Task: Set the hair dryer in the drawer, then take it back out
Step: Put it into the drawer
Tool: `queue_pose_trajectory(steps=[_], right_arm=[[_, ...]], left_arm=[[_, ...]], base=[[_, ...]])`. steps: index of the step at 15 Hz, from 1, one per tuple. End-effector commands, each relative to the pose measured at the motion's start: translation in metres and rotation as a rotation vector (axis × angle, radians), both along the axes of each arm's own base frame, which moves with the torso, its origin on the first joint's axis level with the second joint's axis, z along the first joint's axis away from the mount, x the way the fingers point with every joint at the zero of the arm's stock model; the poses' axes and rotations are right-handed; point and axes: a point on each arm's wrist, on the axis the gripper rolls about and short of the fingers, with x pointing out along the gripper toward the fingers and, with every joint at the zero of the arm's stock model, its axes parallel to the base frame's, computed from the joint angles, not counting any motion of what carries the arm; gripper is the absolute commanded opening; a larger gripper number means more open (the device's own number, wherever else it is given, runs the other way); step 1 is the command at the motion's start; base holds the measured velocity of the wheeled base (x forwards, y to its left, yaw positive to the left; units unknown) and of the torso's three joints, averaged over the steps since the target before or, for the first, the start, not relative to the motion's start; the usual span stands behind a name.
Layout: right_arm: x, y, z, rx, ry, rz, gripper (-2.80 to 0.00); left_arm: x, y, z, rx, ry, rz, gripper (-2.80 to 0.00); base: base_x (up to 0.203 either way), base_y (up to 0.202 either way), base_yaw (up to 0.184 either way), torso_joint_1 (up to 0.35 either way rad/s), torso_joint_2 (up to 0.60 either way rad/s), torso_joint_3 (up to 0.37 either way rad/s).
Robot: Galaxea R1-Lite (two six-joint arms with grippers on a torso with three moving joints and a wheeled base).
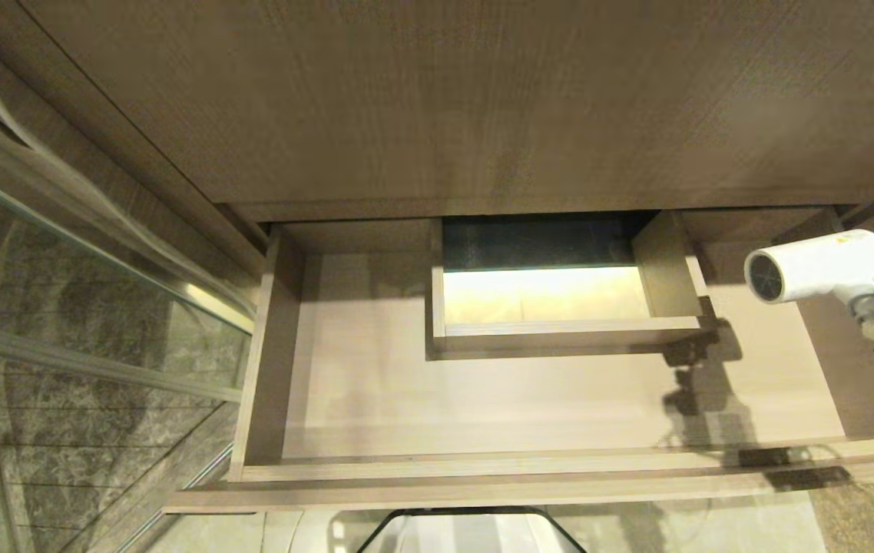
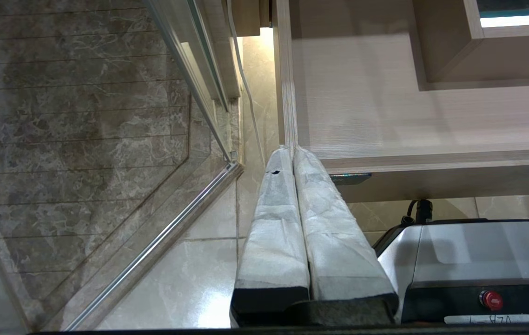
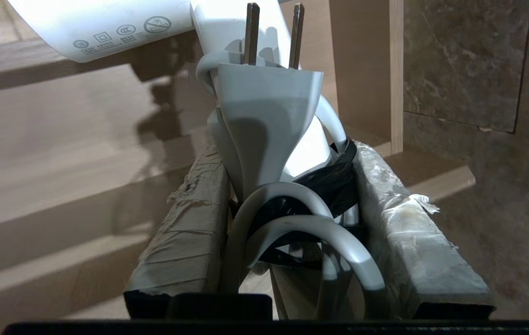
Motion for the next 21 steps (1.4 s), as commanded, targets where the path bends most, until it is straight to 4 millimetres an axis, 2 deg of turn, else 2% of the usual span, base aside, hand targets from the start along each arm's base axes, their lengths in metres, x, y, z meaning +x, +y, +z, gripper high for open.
queue_pose_trajectory(steps=[1,6,12,15,21], right_arm=[[0.034,-0.007,-0.019,0.008,0.084,-0.012,-2.80],[0.105,-0.022,-0.037,0.011,0.116,-0.020,-2.80],[0.167,-0.035,-0.066,0.011,0.152,-0.021,-2.80],[0.188,-0.039,-0.072,0.009,0.140,-0.022,-2.80],[0.200,-0.052,-0.089,-0.011,0.165,-0.028,-2.80]], left_arm=[[0.000,0.000,0.000,0.000,0.000,0.000,-2.80],[0.000,0.000,0.000,0.000,0.001,0.000,-2.80],[0.000,0.000,0.000,0.000,-0.001,0.000,-2.80],[0.000,0.000,0.000,0.000,0.000,0.000,-2.80],[0.000,0.000,0.000,0.000,0.001,0.000,-2.80]], base=[[0.000,0.000,0.000,0.000,0.00,0.000],[0.000,0.000,0.000,0.000,0.00,0.000],[0.000,0.000,0.000,0.000,0.00,0.000],[0.000,0.000,0.000,0.000,0.00,0.000],[0.000,0.000,0.000,0.000,0.00,0.000]])
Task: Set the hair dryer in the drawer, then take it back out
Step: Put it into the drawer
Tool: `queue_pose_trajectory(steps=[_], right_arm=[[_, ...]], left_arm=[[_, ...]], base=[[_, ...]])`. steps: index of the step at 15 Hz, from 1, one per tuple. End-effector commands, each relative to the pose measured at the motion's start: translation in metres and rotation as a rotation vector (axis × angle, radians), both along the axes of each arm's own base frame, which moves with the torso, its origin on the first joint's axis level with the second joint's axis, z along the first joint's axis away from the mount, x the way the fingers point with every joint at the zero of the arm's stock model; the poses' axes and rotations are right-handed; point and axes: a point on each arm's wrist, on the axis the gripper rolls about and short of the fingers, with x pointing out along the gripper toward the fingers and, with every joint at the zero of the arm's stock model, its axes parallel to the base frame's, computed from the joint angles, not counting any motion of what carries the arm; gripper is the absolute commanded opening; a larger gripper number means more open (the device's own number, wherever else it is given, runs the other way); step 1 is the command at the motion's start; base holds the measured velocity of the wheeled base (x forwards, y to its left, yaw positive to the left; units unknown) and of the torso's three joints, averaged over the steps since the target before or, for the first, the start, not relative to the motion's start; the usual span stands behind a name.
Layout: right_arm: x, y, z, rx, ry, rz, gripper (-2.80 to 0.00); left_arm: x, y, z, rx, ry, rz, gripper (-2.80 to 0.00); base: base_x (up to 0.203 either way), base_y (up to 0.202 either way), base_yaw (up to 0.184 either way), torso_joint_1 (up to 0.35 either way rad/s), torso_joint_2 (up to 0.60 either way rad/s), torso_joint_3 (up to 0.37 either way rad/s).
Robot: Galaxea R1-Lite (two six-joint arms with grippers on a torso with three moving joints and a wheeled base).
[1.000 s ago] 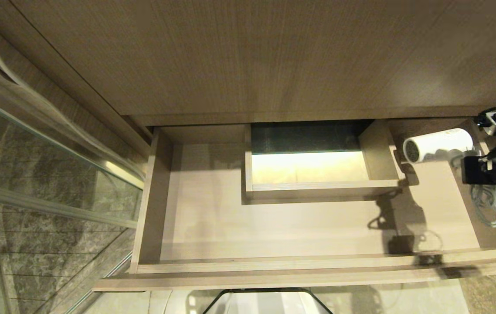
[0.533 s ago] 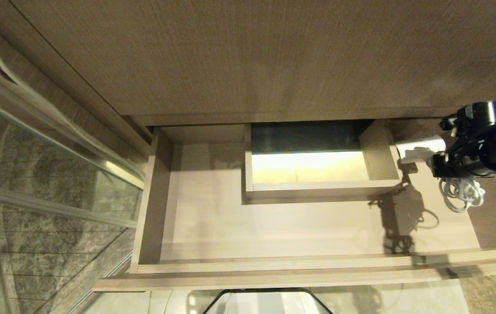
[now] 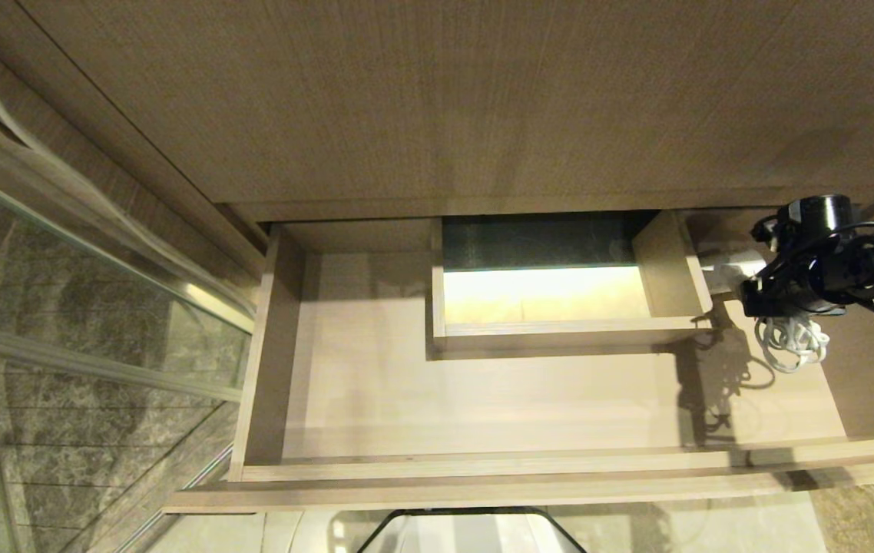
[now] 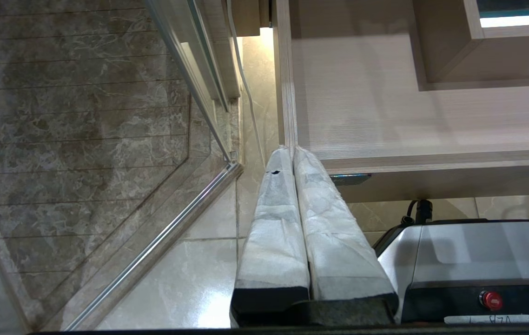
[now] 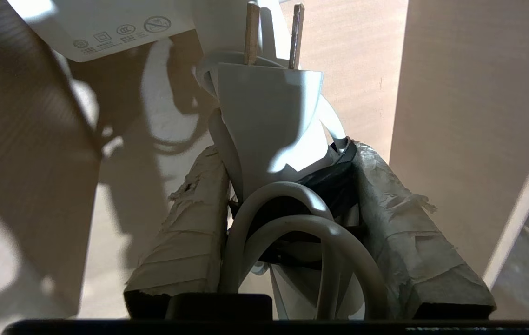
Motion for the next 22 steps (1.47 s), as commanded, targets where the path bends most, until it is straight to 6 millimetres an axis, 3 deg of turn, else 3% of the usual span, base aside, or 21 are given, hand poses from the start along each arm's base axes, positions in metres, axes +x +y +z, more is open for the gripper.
queue_pose_trajectory(steps=[1,9,10,15,18,19,22], right_arm=[[0.005,-0.004,-0.011,-0.010,0.023,0.001,-2.80],[0.017,-0.007,-0.015,-0.110,-0.013,0.076,-2.80],[0.016,-0.007,-0.015,-0.120,-0.007,0.084,0.00],[0.008,-0.007,-0.003,-0.126,-0.038,0.075,0.00],[-0.012,-0.006,0.027,-0.121,-0.093,0.068,0.00],[-0.024,-0.006,0.040,-0.115,-0.116,0.079,-2.80],[-0.079,0.002,0.081,-0.097,-0.169,0.128,-2.80]], left_arm=[[0.000,0.000,0.000,0.000,0.000,0.000,-2.80],[0.000,0.000,0.000,0.000,0.000,0.000,-2.80],[0.000,0.000,0.000,0.000,0.000,0.000,-2.80],[0.000,0.000,0.000,0.000,-0.002,0.000,-2.80],[0.000,0.000,0.000,0.000,0.001,0.000,-2.80],[0.000,0.000,0.000,0.000,0.000,0.000,-2.80],[0.000,0.000,0.000,0.000,0.000,0.000,-2.80]], base=[[0.000,0.000,0.000,0.000,0.00,0.000],[0.000,0.000,0.000,0.000,0.00,0.000],[0.000,0.000,0.000,0.000,0.00,0.000],[0.000,0.000,0.000,0.000,0.00,0.000],[0.000,0.000,0.000,0.000,0.00,0.000],[0.000,0.000,0.000,0.000,0.00,0.000],[0.000,0.000,0.000,0.000,0.00,0.000]])
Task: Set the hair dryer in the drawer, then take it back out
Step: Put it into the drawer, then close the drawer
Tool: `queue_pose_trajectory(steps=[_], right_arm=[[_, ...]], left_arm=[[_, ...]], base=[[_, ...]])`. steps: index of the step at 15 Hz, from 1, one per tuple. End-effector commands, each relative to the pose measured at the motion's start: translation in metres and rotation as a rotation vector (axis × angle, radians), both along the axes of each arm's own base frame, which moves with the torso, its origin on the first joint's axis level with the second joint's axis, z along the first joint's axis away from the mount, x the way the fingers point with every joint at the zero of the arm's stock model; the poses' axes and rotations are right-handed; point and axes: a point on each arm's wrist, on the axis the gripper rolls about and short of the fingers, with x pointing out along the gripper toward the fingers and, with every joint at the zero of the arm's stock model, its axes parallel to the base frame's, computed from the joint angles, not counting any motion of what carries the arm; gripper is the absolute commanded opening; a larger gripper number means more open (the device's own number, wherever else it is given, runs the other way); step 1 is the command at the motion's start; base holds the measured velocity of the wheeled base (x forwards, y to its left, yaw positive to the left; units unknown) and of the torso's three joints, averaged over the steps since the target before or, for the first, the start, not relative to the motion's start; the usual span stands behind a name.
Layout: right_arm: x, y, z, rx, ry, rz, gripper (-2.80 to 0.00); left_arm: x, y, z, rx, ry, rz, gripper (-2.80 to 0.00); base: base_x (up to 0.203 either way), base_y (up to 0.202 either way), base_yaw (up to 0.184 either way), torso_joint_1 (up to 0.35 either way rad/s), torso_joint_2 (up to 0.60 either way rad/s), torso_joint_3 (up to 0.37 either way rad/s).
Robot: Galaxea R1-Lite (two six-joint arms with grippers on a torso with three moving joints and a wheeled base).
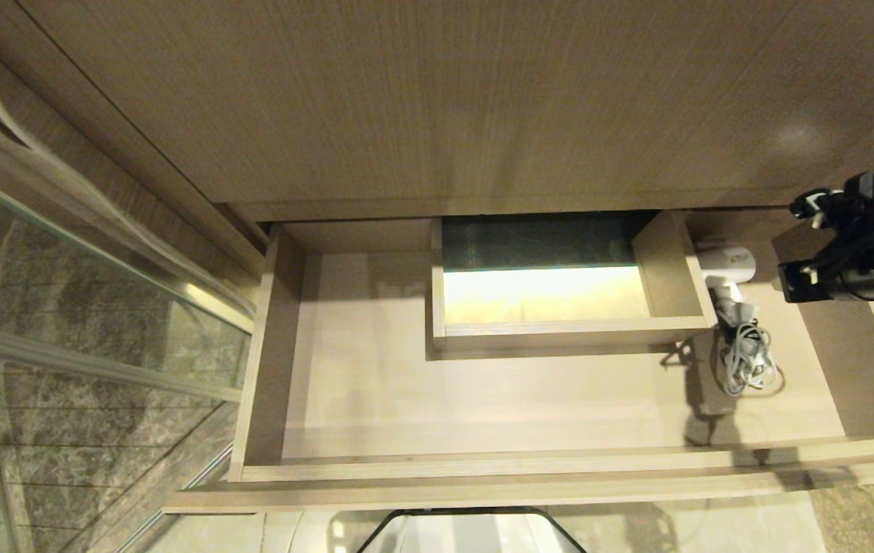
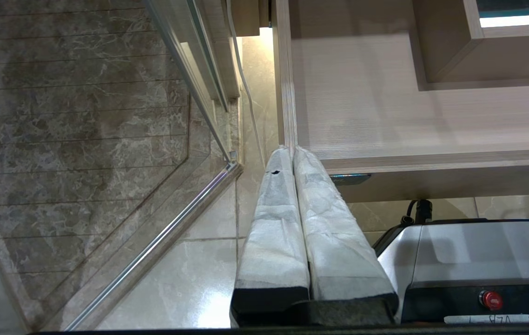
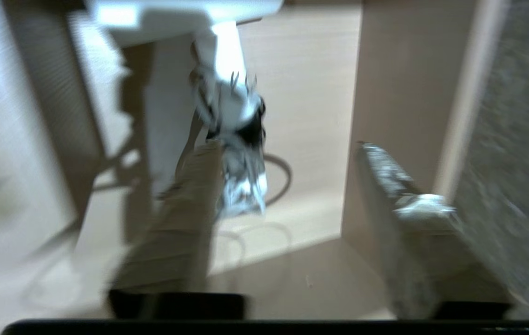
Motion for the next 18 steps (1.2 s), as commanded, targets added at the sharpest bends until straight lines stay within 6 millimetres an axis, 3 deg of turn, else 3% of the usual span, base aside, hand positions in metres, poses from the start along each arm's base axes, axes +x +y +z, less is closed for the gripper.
queue_pose_trajectory(steps=[1,3,4,7,10,13,18], right_arm=[[-0.050,0.009,0.043,-0.024,-0.098,0.011,-2.80],[-0.100,0.019,0.049,-0.038,-0.095,0.034,-2.80],[-0.126,0.023,0.043,-0.045,-0.066,0.044,-2.80],[-0.197,0.037,0.007,-0.043,0.106,0.059,-2.80],[-0.237,0.042,-0.033,-0.001,0.371,0.004,-2.80],[-0.233,0.041,-0.046,0.034,0.486,-0.004,-2.80],[-0.205,0.031,-0.068,0.098,0.644,-0.006,-2.80]], left_arm=[[0.000,0.000,0.000,0.000,-0.001,-0.001,-2.80],[0.000,0.000,0.000,0.000,-0.001,0.000,-2.80],[0.000,0.000,0.000,0.000,0.000,0.000,-2.80],[0.000,0.000,0.000,0.000,-0.002,0.000,-2.80],[0.000,0.000,0.000,0.000,0.001,0.000,-2.80],[0.000,0.000,0.000,0.000,0.000,0.000,-2.80],[0.000,0.000,0.000,0.000,0.000,0.000,-2.80]], base=[[0.000,0.000,0.000,0.000,0.00,0.000],[0.000,0.000,0.000,0.000,0.00,0.000],[0.000,0.000,0.000,0.000,0.00,0.000],[0.000,0.000,0.000,0.000,0.00,0.000],[0.000,0.000,0.000,0.000,0.00,0.000],[0.000,0.000,0.000,0.000,0.00,0.000],[0.000,0.000,0.000,0.000,0.00,0.000]])
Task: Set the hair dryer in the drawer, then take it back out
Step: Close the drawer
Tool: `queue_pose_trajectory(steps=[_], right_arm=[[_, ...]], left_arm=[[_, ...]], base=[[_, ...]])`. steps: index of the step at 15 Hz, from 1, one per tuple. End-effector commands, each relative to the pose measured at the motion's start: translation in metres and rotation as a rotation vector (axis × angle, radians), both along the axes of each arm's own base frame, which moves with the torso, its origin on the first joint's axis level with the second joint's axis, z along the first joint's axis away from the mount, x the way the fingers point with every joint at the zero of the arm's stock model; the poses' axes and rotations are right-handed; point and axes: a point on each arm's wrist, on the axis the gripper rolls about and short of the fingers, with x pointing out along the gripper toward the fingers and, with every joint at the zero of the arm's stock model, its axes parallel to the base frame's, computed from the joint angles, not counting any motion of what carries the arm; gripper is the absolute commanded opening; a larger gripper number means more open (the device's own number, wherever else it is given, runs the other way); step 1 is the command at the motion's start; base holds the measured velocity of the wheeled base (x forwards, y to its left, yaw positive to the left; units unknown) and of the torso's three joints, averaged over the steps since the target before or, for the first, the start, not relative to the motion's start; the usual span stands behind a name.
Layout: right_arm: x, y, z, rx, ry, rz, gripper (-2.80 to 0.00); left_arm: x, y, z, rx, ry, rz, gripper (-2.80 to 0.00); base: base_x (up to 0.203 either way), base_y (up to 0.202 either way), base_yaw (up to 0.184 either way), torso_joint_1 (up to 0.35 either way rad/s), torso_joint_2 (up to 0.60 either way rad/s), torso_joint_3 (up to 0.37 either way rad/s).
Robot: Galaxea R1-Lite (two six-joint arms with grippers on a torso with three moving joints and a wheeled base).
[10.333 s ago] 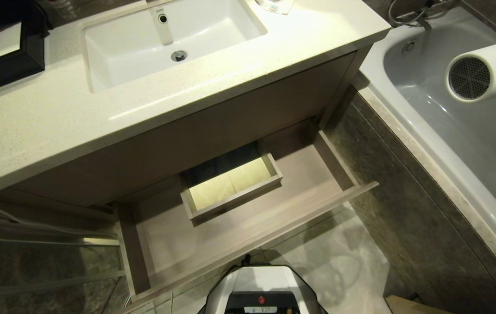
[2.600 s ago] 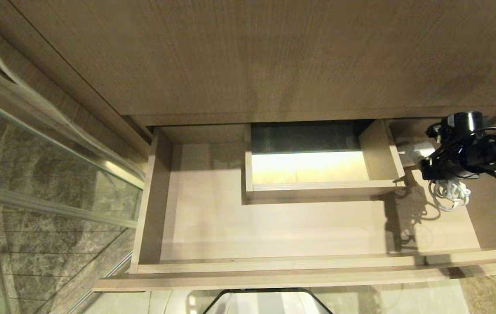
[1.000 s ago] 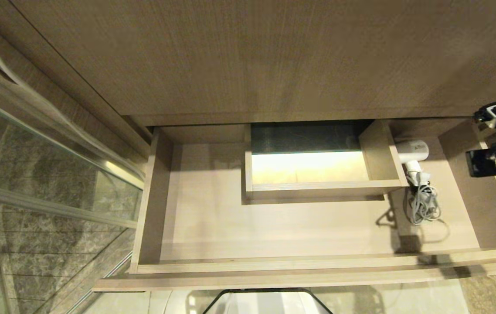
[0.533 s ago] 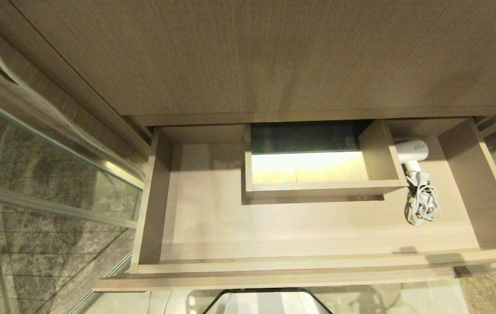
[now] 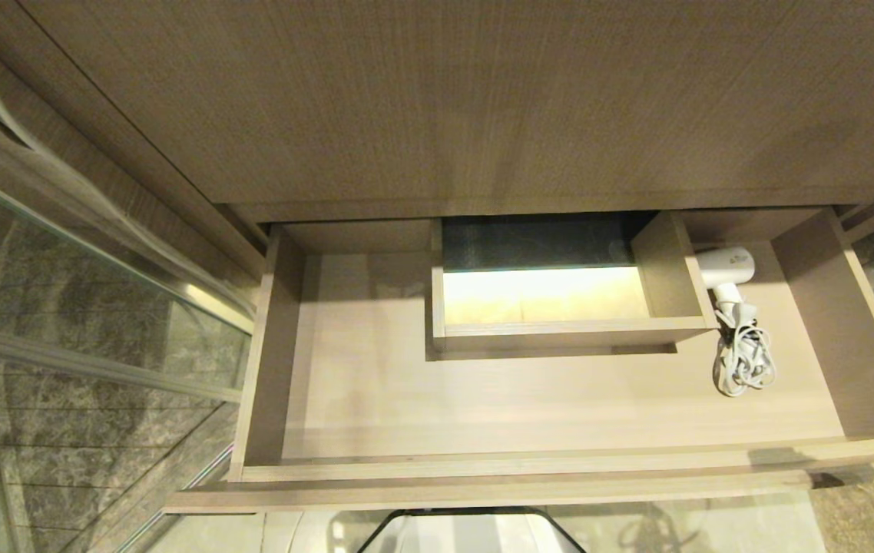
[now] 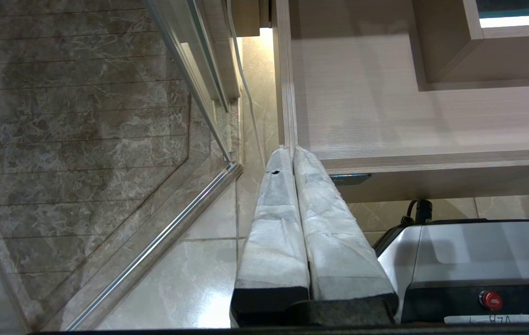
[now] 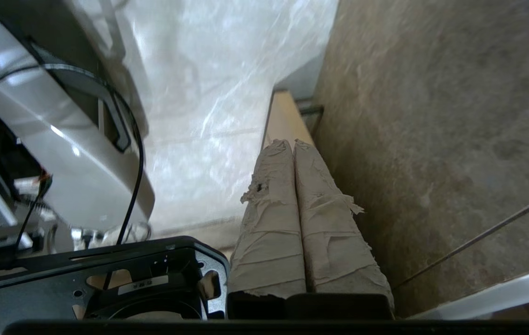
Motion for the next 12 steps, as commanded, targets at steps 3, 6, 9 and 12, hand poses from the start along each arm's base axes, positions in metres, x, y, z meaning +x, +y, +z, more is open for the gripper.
queue_pose_trajectory(steps=[3,6,9,12], right_arm=[[0.025,-0.009,-0.021,0.040,0.121,0.001,-2.80],[0.040,-0.014,-0.031,0.047,0.152,0.010,-2.80],[0.056,-0.019,-0.037,0.033,0.119,0.020,-2.80],[0.072,-0.024,-0.036,0.025,0.090,0.022,-2.80]], left_arm=[[0.000,0.000,0.000,0.000,-0.002,0.000,-2.80],[0.000,0.000,0.000,0.000,0.000,0.000,-2.80],[0.000,0.000,0.000,0.000,0.000,0.000,-2.80],[0.000,0.000,0.000,0.000,-0.001,0.000,-2.80]], base=[[0.000,0.000,0.000,0.000,0.00,0.000],[0.000,0.000,0.000,0.000,0.00,0.000],[0.000,0.000,0.000,0.000,0.00,0.000],[0.000,0.000,0.000,0.000,0.00,0.000]])
